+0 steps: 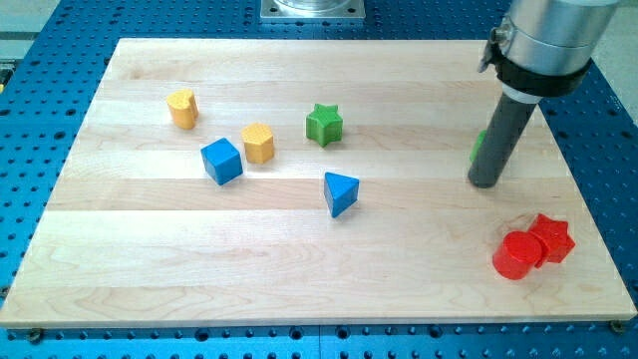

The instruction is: Move green blocks towards center right

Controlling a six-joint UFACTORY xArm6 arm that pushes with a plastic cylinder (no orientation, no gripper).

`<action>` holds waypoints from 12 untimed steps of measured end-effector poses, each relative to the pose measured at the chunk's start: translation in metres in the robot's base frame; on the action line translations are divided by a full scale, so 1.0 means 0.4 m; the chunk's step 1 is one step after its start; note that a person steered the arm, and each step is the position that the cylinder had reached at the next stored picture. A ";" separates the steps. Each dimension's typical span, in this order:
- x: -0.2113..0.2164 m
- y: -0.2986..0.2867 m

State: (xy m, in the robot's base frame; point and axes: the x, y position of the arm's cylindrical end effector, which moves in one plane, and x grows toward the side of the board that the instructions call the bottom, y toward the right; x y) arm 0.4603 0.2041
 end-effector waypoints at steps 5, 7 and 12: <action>-0.241 -0.317; -0.255 -0.602; -0.222 -0.267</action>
State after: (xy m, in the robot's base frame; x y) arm 0.3713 0.0974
